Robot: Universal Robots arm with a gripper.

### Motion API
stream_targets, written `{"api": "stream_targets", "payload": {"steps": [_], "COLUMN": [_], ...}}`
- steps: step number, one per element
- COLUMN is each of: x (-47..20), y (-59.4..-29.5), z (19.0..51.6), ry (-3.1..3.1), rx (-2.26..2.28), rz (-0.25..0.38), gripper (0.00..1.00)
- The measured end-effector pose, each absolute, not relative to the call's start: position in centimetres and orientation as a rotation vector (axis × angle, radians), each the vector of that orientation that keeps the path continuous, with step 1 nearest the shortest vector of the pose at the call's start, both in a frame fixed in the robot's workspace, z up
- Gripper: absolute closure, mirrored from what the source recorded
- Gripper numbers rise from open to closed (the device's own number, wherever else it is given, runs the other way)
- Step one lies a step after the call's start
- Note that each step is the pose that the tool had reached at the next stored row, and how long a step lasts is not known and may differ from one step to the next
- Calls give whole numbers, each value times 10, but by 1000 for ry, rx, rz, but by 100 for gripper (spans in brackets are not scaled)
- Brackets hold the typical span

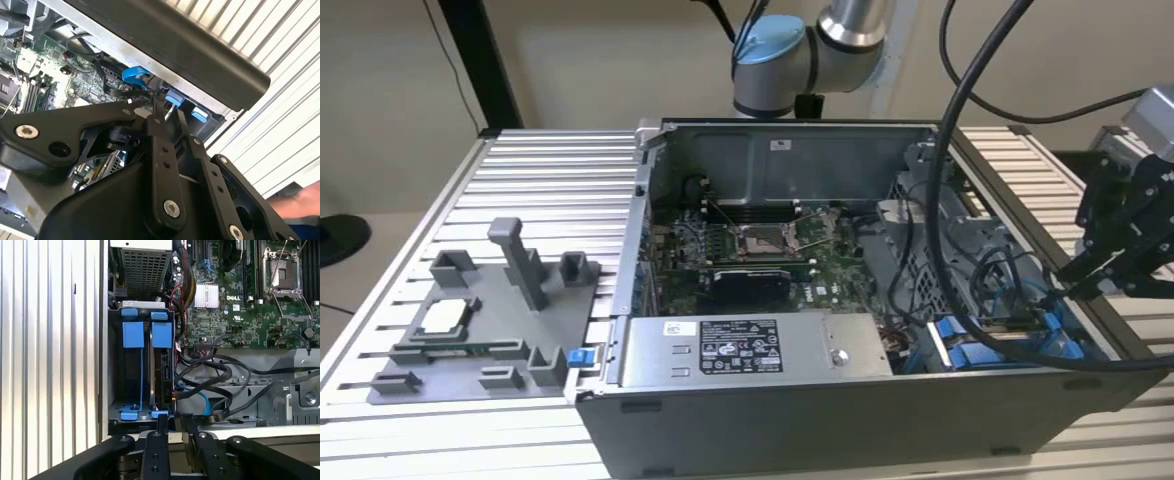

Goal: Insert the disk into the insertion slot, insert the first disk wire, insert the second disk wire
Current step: 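Insert the second disk wire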

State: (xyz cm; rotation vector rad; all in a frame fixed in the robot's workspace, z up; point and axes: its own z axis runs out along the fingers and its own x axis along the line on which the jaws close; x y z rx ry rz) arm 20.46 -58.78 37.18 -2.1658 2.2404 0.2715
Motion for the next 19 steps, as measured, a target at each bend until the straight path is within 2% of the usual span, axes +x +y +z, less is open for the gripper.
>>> {"api": "stream_targets", "payload": {"steps": [1, 7, 19], "x": [205, 206, 214], "y": [-588, -588, -598], "z": [372, 371, 365], "ry": [2240, 2239, 2243], "rx": [-2166, -2165, -2166], "rz": [272, 276, 325], "gripper": [0, 0, 0]}}
